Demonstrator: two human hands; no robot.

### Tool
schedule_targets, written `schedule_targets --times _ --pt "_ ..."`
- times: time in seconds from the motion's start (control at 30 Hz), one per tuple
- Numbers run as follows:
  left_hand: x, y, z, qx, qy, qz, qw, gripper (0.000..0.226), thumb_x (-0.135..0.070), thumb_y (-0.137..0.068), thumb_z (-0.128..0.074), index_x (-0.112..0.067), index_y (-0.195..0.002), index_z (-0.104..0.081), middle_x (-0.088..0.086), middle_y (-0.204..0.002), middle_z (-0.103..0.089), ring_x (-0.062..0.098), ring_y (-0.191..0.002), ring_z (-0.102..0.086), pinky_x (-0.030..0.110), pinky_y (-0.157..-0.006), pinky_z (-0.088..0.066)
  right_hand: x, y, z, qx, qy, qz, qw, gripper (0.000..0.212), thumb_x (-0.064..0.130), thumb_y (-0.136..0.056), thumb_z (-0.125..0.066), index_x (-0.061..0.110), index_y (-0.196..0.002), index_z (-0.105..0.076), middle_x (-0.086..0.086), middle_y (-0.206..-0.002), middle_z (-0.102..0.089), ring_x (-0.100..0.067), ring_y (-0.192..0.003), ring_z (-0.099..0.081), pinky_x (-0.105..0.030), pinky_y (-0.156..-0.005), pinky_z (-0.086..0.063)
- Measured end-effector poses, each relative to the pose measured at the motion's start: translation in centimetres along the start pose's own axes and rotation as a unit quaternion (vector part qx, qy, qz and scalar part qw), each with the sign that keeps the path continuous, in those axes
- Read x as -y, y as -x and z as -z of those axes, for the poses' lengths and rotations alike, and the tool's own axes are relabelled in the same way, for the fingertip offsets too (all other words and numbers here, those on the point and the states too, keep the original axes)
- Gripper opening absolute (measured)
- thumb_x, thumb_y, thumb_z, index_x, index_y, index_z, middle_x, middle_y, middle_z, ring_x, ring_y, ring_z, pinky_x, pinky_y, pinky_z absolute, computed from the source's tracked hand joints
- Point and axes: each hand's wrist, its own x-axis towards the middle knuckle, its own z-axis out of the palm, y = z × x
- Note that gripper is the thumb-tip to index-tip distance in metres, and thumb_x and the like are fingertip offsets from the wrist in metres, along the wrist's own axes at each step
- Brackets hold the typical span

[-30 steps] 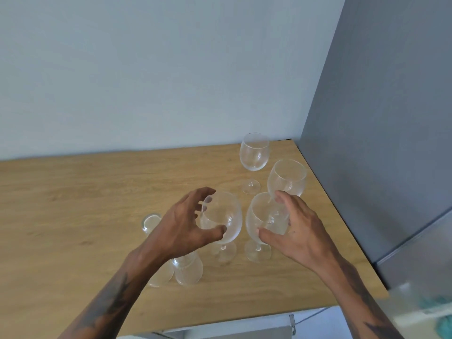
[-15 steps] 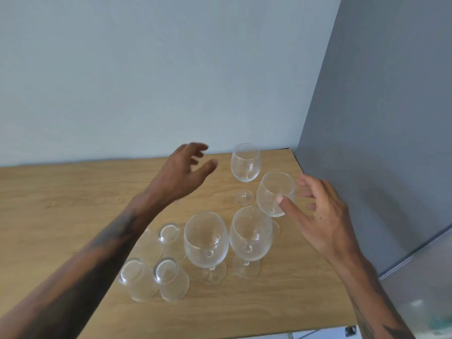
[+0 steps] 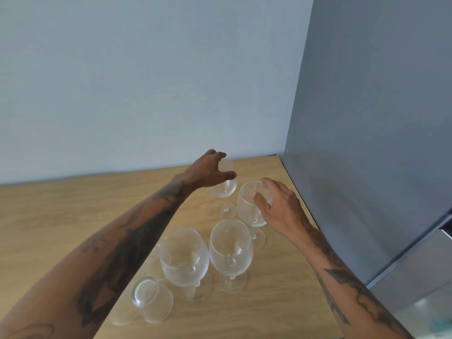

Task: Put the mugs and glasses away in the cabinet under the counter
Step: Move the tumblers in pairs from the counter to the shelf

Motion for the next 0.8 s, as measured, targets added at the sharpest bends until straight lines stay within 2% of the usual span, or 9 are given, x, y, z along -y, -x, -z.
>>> schedule_targets --times 0.1,0.27,0.37,0.5,0.8 --pt "1.8 3.0 0.6 0.006 0.026 0.006 1.0 0.079 -0.053 -0.084 -0.071 -0.02 -0.15 -0.043 -0.001 -0.145 -0.047 0.019 -0.117 -0.058 0.032 -0.096 -0.045 0.5 -0.5 -1.0 0.0 0.0 0.021 1.0 0.047 0.037 -0.099 -0.047 0.016 -0.141 -0.046 -0.005 -0.139 -0.054 -0.026 -0.122 -0.056 -0.037 -0.097 -0.048" --pt "5.3 7.7 1.9 0.012 0.089 0.021 0.996 0.072 -0.052 -0.082 -0.075 -0.028 -0.146 -0.049 -0.006 -0.141 -0.05 0.013 -0.128 -0.053 0.034 -0.103 -0.047 2.7 -1.1 -2.5 0.04 -0.013 0.068 0.997 0.045 0.035 -0.101 -0.045 0.015 -0.141 -0.047 -0.006 -0.139 -0.056 -0.024 -0.124 -0.055 -0.034 -0.1 -0.047" --pt "6.4 9.8 2.5 0.02 0.096 0.019 0.995 0.066 -0.054 -0.084 -0.071 -0.033 -0.143 -0.051 -0.013 -0.137 -0.051 0.008 -0.127 -0.053 0.033 -0.103 -0.047 3.2 -1.2 -3.0 0.068 -0.025 0.101 0.992 0.042 0.032 -0.101 -0.046 0.015 -0.139 -0.049 -0.005 -0.136 -0.058 -0.021 -0.122 -0.057 -0.032 -0.101 -0.047" --pt "6.2 12.0 2.4 0.032 0.103 0.013 0.994 0.064 -0.049 -0.088 -0.07 -0.031 -0.146 -0.049 -0.012 -0.141 -0.049 0.01 -0.131 -0.051 0.037 -0.108 -0.046 2.9 -1.4 -3.0 0.087 -0.027 0.133 0.987 0.039 0.026 -0.102 -0.045 0.014 -0.139 -0.05 -0.005 -0.135 -0.059 -0.019 -0.122 -0.058 -0.026 -0.101 -0.046" --pt "5.7 13.5 1.6 0.028 0.132 0.009 0.991 0.063 -0.046 -0.089 -0.068 -0.032 -0.147 -0.047 -0.012 -0.145 -0.046 0.011 -0.135 -0.046 0.042 -0.112 -0.041 3.1 -1.8 -3.5 0.078 -0.014 0.163 0.983 0.037 0.02 -0.103 -0.044 0.011 -0.137 -0.053 -0.008 -0.13 -0.063 -0.023 -0.117 -0.061 -0.031 -0.099 -0.047"
